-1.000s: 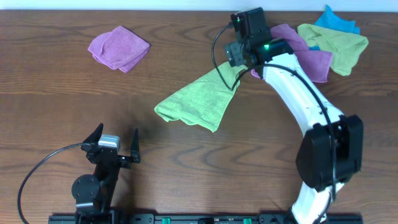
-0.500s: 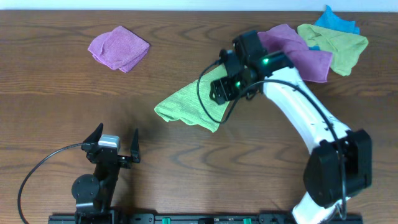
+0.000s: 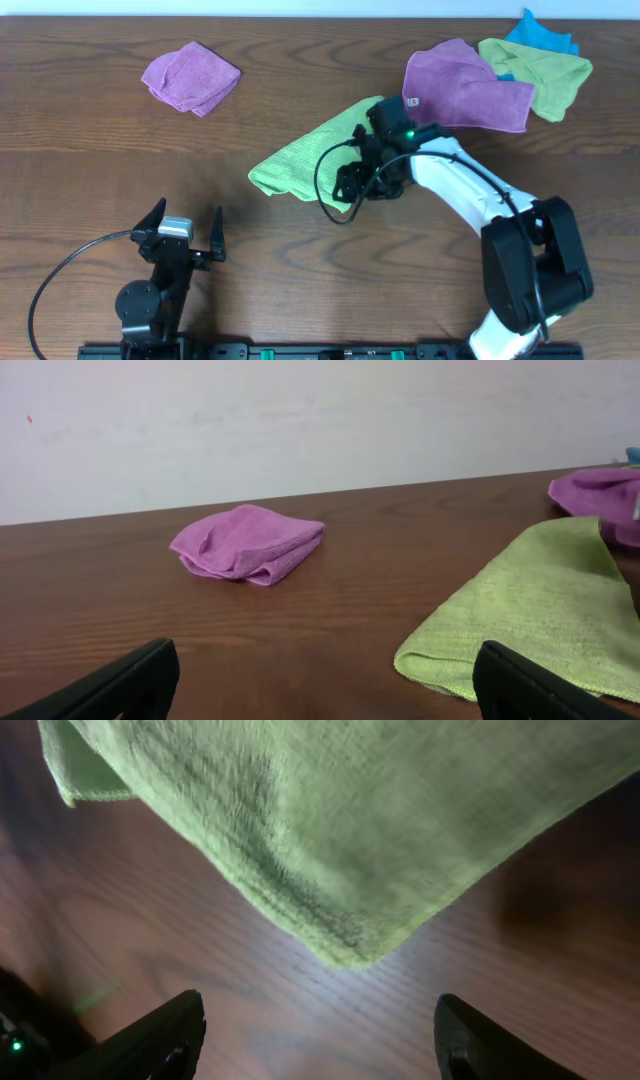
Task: Fold the cloth
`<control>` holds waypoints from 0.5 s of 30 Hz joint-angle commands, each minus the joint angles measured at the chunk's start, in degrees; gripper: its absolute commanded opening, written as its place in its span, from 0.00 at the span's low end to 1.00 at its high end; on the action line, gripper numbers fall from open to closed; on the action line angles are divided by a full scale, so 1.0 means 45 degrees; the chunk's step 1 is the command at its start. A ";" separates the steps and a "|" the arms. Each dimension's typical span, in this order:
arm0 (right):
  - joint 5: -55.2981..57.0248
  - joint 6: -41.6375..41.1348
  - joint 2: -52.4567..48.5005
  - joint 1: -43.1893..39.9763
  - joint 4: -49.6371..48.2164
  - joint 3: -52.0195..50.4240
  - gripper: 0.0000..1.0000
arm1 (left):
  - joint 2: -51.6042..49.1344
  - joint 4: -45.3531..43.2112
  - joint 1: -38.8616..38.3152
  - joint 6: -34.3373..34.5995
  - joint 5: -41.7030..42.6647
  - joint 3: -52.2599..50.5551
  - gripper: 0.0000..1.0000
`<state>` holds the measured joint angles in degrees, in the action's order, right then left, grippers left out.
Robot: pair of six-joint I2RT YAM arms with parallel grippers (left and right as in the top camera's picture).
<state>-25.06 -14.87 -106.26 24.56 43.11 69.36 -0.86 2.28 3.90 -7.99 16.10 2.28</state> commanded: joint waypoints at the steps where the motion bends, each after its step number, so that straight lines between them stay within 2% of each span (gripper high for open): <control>1: -0.0301 -0.0520 -0.0034 0.0350 -0.0316 -0.0296 0.74 | 0.0087 0.0155 -0.0039 -0.0219 0.0005 -0.0427 0.95; 15: 0.0146 -0.0549 -0.1025 0.0811 -0.1336 -0.0393 0.73 | 0.0087 0.0155 -0.0039 -0.0219 0.0005 -0.0427 0.95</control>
<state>-25.36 -16.38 -109.78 27.66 37.54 68.01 -0.86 2.28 3.90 -7.99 16.10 2.28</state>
